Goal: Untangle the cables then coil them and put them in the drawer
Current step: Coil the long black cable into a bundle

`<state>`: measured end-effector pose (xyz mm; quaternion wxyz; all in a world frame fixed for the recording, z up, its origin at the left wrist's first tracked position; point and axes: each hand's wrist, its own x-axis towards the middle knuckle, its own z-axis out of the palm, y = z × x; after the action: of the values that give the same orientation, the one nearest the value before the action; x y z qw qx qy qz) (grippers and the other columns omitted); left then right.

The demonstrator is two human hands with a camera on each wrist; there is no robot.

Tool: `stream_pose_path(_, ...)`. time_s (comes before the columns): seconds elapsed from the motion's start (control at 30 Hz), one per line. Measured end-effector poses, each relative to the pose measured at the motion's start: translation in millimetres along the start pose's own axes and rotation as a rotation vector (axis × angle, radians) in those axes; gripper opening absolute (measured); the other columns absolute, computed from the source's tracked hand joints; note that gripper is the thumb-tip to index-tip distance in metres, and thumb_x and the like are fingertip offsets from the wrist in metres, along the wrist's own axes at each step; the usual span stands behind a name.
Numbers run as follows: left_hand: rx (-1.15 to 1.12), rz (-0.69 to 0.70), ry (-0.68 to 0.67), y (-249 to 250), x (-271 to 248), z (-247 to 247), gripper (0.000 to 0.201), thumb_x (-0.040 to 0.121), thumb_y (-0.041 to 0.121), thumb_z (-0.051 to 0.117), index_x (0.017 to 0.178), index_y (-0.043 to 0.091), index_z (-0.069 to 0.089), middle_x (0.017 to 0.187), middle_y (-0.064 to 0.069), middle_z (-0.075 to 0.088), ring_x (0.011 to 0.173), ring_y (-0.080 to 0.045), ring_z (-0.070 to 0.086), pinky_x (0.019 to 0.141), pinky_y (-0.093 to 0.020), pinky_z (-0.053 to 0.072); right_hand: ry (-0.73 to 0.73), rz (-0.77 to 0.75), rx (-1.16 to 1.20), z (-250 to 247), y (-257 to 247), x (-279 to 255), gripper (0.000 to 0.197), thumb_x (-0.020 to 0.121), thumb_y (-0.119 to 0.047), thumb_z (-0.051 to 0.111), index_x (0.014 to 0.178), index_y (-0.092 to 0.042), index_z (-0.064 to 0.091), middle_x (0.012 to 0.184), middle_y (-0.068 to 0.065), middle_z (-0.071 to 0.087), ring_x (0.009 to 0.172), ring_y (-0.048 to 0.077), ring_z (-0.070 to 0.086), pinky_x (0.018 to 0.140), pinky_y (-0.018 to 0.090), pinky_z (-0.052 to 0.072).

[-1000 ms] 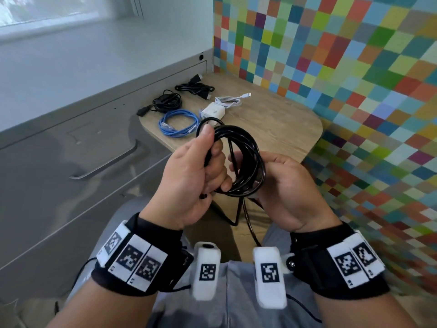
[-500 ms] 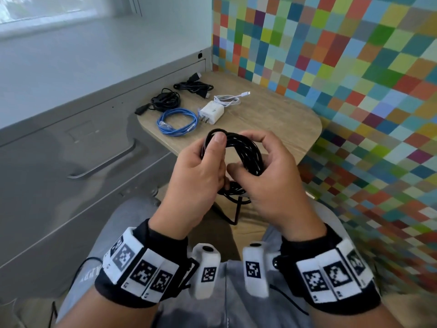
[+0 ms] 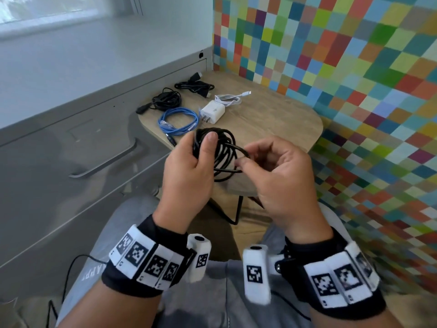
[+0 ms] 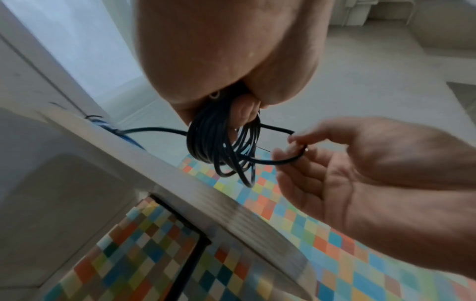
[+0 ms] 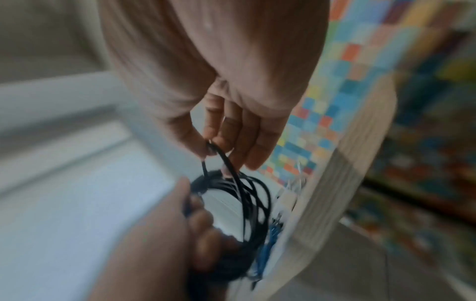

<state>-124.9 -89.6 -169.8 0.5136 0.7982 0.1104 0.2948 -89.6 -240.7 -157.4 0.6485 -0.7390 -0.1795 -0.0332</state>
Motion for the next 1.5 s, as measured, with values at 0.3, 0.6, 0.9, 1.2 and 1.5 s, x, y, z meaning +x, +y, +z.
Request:
stream_pose_path(0.3,-0.245,-0.078,0.015,4,12,-26,0.037,0.099,0.049,0.053,0.069,0.027,0.048,0.056,0.008,0.044,0.049,-0.018,0.040,0.049,-0.044,0.037,-0.354,0.223,0.160,-35,-17,10,0.017,0.093,-0.017,0.070,0.106,-0.020,0.079,0.061,0.004,0.054,0.041,0.015,0.039,0.040,0.027,0.036)
stream_pose_path(0.6,-1.057,-0.257,-0.193,48,14,-57,0.033,0.099,0.033,0.056,0.071,0.027,0.039,0.049,0.009,0.017,0.037,-0.005,0.017,0.043,-0.018,0.030,0.044,-0.023,-0.173,-56,6,23,0.017,0.093,-0.019,0.076,0.091,-0.035,0.078,0.076,-0.015,0.075,0.070,0.001,0.068,0.065,0.013,0.050)
stream_pose_path(0.9,-1.292,-0.360,-0.246,60,-9,0,0.033,0.096,0.041,0.050,0.072,0.020,0.040,0.042,0.009,0.026,0.032,-0.005,0.023,0.044,-0.021,0.037,-0.097,0.046,0.175,-5,9,11,0.012,0.096,-0.011,0.066,0.087,-0.010,0.074,0.080,0.013,0.072,0.076,0.033,0.066,0.072,0.046,0.058)
stream_pose_path(1.2,-0.986,-0.204,-0.127,34,-3,7,0.041,0.106,0.032,0.044,0.067,0.019,0.042,0.049,0.004,0.033,0.040,-0.013,0.033,0.055,-0.028,0.042,-0.304,0.301,0.817,-8,2,5,0.049,0.092,-0.022,0.050,0.127,0.011,0.061,0.110,0.025,0.068,0.105,0.033,0.064,0.103,0.051,0.049)
stream_pose_path(1.5,-0.550,-0.049,-0.008,14,1,16,0.035,0.105,0.033,0.046,0.079,0.010,0.047,0.053,0.011,0.043,0.046,-0.007,0.048,0.052,-0.035,0.049,-0.167,0.299,0.641,9,0,3,0.024,0.085,-0.019,0.069,0.100,-0.001,0.071,0.085,0.015,0.069,0.085,0.026,0.067,0.091,0.037,0.056)
